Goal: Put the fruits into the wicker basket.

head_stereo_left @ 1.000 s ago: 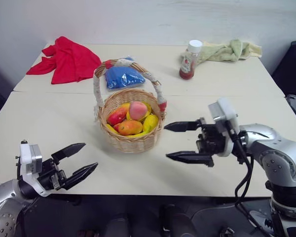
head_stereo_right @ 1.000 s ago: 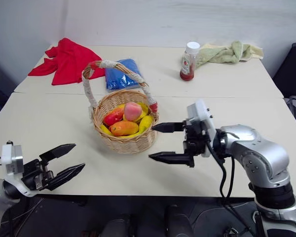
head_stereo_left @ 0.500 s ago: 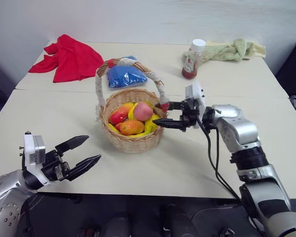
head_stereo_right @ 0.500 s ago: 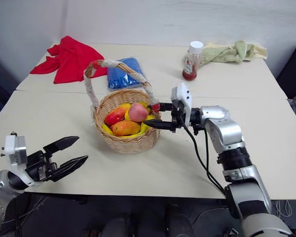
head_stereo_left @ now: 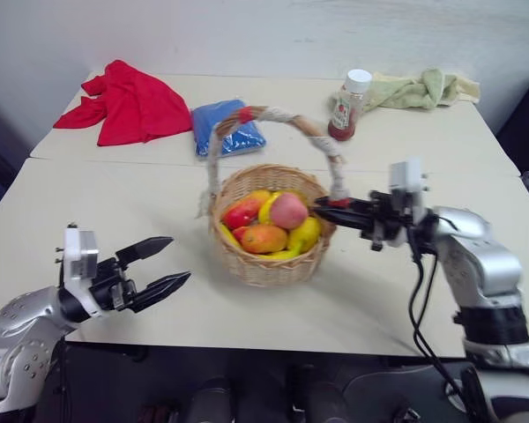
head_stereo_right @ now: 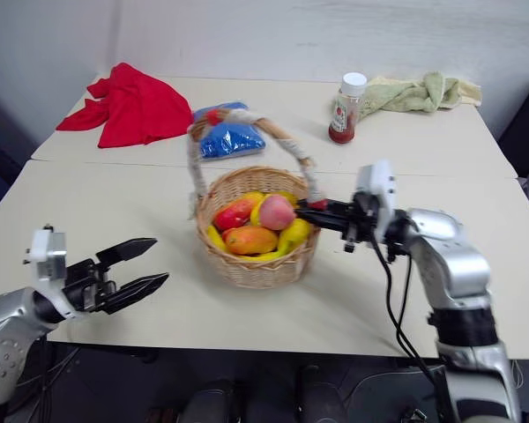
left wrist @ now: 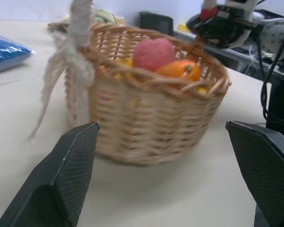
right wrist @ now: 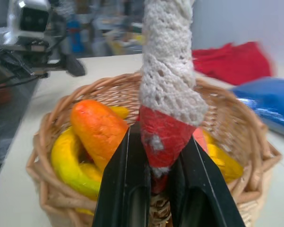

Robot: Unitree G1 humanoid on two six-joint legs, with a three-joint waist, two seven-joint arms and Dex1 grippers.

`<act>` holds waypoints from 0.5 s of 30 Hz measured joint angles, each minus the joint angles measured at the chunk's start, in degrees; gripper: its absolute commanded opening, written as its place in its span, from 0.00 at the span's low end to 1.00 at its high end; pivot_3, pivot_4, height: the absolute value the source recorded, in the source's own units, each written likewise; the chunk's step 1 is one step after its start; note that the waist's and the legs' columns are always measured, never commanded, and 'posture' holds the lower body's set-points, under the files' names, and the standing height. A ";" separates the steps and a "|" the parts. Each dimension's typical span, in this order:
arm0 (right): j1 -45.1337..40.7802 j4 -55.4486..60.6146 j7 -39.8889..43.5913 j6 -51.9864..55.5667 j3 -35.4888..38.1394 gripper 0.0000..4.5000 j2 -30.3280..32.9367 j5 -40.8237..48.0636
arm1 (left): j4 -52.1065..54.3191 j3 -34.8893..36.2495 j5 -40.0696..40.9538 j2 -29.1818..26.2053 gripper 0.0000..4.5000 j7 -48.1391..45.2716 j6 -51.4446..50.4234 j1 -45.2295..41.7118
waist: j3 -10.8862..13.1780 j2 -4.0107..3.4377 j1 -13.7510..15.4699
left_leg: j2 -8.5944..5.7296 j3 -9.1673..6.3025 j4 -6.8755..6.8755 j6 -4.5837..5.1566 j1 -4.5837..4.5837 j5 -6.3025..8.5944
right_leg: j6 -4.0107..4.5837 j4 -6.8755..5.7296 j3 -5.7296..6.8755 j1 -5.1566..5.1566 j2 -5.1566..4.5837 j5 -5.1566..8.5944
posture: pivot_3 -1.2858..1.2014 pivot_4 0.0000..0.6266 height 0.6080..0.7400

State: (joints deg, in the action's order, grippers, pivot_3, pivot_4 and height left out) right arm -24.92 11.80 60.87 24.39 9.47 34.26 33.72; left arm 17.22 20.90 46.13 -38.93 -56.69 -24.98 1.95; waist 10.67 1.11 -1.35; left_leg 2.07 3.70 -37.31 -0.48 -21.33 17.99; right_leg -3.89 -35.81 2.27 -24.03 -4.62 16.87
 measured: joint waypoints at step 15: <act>15.30 -7.86 -17.32 -11.80 21.99 0.11 0.27 -5.51 | -10.33 -9.02 -4.27 1.05 1.00 -6.79 1.27 -13.17 | 0.01 -0.02 -0.41 | -0.06 0.18 -0.03 0.04 0.26 -0.07 | -0.07 -0.16 -0.18 0.10 0.17 -0.04 | 0.52 0.24 1.00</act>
State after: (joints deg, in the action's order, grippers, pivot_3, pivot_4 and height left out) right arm -9.62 3.94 43.55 12.59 31.46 34.53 28.21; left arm 6.88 11.88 41.87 -37.88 -63.48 -23.71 -11.22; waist 10.68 1.09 -1.76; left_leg 2.01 3.88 -37.34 -0.44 -21.07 17.92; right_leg -3.96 -35.97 2.09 -23.93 -4.46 16.83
